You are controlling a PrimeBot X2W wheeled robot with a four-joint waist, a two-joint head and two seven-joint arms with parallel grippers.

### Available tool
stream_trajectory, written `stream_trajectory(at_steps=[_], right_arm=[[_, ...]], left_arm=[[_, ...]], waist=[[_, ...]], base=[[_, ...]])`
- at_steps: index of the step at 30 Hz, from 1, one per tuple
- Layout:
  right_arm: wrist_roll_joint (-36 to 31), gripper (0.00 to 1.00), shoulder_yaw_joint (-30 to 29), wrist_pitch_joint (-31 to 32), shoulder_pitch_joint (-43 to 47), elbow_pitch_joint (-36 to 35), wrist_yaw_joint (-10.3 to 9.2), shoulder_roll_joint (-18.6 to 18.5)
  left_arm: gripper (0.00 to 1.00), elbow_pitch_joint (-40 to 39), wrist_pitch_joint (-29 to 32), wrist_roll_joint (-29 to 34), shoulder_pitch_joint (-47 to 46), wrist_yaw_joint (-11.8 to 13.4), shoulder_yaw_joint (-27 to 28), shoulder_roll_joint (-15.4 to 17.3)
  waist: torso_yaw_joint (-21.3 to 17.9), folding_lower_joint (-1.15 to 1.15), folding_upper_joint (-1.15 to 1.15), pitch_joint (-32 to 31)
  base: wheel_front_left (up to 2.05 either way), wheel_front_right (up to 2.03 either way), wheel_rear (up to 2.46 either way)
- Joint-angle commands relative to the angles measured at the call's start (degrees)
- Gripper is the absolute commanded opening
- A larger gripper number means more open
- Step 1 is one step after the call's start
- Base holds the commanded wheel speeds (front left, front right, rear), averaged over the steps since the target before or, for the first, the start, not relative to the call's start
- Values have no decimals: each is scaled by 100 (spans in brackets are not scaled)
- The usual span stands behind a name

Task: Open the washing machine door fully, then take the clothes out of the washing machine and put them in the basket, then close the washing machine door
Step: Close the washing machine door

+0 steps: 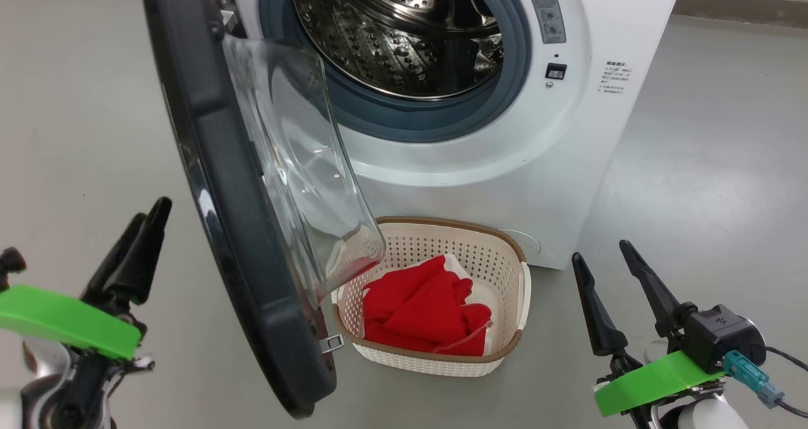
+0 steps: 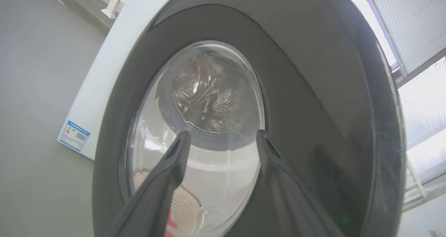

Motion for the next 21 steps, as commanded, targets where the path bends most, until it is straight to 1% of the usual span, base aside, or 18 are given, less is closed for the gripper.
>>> stream_trajectory(at_steps=[1, 3, 10, 11, 15, 17, 21], right_arm=[[23, 100, 150, -36, -84, -130, 37, 4], [26, 100, 161, -36, -83, -135, 37, 4], [10, 100, 181, -36, -109, -130, 37, 4], [10, 100, 181, -36, -109, -130, 37, 4], [22, 100, 182, -36, -110, -117, 37, 4], [38, 100, 192, -36, -108, -115, 37, 4], [77, 100, 202, -36, -102, -120, 37, 4]], left_arm=[[100, -223, -431, 537, 36, -93, 3, 335], [100, -243, -865, 914, 106, -116, -173, 414], [100, -195, -2390, 2190, 341, -133, -826, 855], [100, -195, -2390, 2190, 341, -133, -826, 855], [100, -50, -2953, 2672, 448, -118, -984, 919], [100, -24, -3127, 2860, 536, -72, -1018, 947], [100, -90, -3380, 3022, 774, 36, -1002, 923]], waist=[[15, 0, 0, -2], [27, 0, 0, 7], [26, 0, 0, 55], [26, 0, 0, 55], [1, 0, 0, 33], [-25, 0, 0, 13], [-72, 0, 0, -4]], base=[[0, 0, 0], [0, 0, 0], [0, 0, 0], [0, 0, 0], [0, 0, 0], [0, 0, 0], [0, 0, 0]])
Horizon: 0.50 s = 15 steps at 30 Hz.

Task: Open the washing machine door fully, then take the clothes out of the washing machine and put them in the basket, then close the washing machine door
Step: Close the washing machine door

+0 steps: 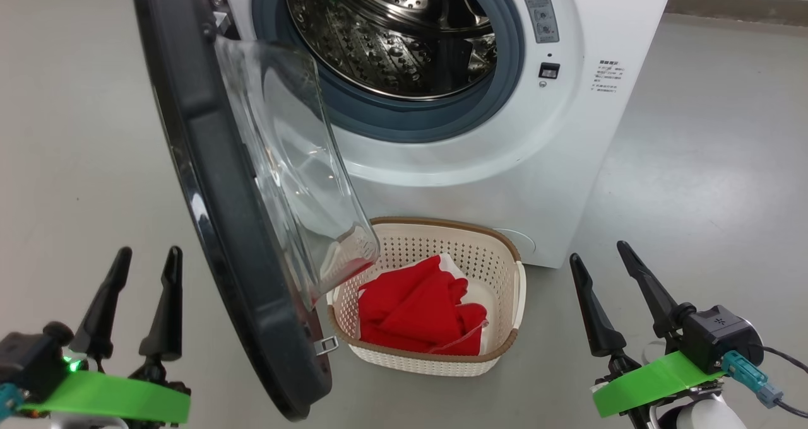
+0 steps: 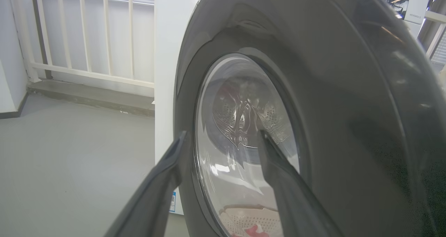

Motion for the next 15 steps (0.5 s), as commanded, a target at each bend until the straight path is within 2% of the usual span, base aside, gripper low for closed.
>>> stream_trajectory(at_steps=[1, 15], right_arm=[[64, 100, 163, -36, -99, -129, 36, 3], [93, 100, 151, -36, -161, -149, 36, 3]], left_arm=[[100, -167, -100, 99, -26, 42, 211, 194], [100, 32, -427, 407, 243, 179, 35, -88]], waist=[[-19, 0, 0, -5], [1, 0, 0, 117]], base=[[0, 0, 0], [0, 0, 0]])
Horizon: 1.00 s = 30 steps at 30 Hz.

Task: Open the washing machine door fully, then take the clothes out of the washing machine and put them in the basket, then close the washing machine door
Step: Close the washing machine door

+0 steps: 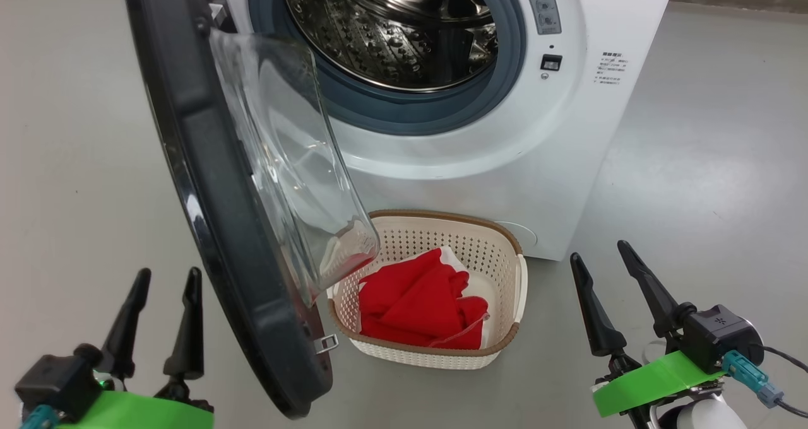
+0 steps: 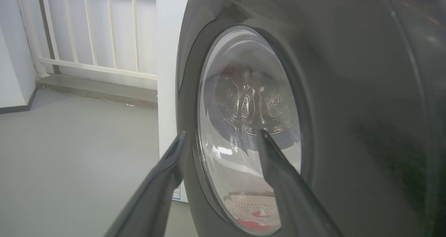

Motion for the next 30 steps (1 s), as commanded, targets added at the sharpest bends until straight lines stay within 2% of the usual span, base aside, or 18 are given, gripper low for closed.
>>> stream_trajectory(at_steps=[1, 8, 30], right_arm=[[56, 100, 160, -36, -162, -143, 36, 4], [36, 100, 143, -36, -160, -137, 36, 4], [11, 100, 111, -36, -156, -131, 36, 4]], left_arm=[[100, -98, -77, 54, -9, 36, 173, 86], [100, -70, -120, 250, 29, 111, 97, 3], [100, -53, -144, 389, 79, 175, 89, 52]], waist=[[4, 0, 0, 14], [11, 0, 0, 17], [24, 0, 0, 21]], base=[[0, 0, 0], [0, 0, 0], [0, 0, 0]])
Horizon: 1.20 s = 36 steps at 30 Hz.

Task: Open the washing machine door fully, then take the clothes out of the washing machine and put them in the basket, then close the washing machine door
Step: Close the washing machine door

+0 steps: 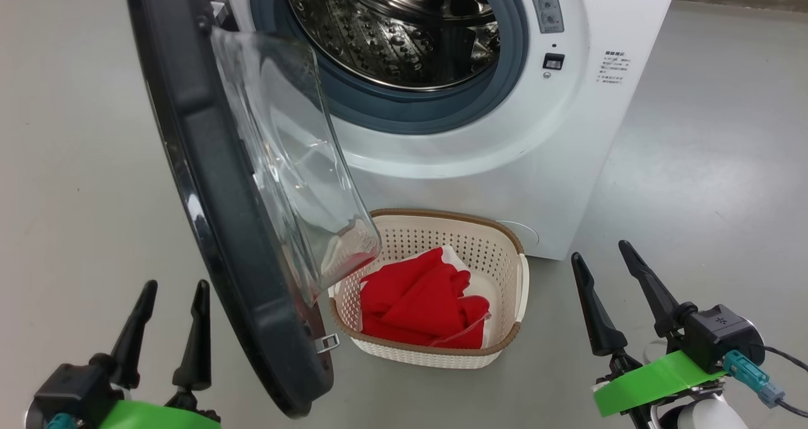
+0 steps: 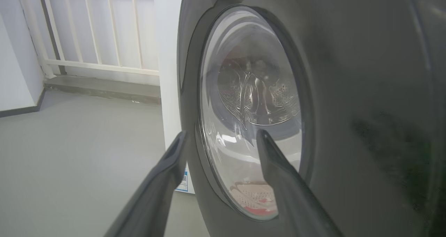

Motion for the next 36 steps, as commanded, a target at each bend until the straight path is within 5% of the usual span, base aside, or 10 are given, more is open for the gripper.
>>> stream_trajectory(at_steps=[1, 6, 7, 8, 9, 15, 22, 27, 36], right_arm=[[11, 100, 125, -36, -156, -131, 37, 4], [12, 100, 135, -36, -161, -125, 37, 4], [12, 100, 134, -36, -159, -124, 37, 4], [11, 100, 132, -36, -156, -124, 37, 4], [10, 100, 131, -36, -153, -124, 37, 4], [10, 100, 130, -36, -136, -116, 37, 4], [22, 100, 154, -36, -122, -117, 37, 4], [2, 100, 146, -36, -119, -121, 37, 4], [-18, 100, 159, -36, -139, -129, 37, 4]], left_arm=[[100, -132, -61, 51, -46, 43, 176, 134], [100, -138, -52, 33, -35, 61, 161, 130], [49, -142, -37, 20, -34, 53, 153, 133], [19, -165, -32, 10, -44, 41, 146, 142], [0, -191, -31, -10, -61, 39, 154, 142], [0, -354, 117, -690, -237, -57, 390, -45], [0, -693, 1012, -2821, -581, -161, 1059, -479], [0, -1046, 2142, -4509, -985, 276, 1582, -546], [0, -1393, 3158, -5904, -1436, 1072, 1878, -596]], waist=[[-1, 0, 0, 0], [-8, 0, 0, 3], [-9, 0, 0, 2], [-9, 0, 0, 1], [-9, 0, 0, -1], [-5, 0, 0, -21], [-37, 0, 0, -32], [-57, 0, 0, -2], [-107, 0, 0, 67]], base=[[0, 0, 0], [0, 0, 0], [0, 0, 0], [0, 0, 0], [0, 0, 0], [0, 0, 0], [0, 0, 0], [0, 0, 0], [0, 0, 0]])
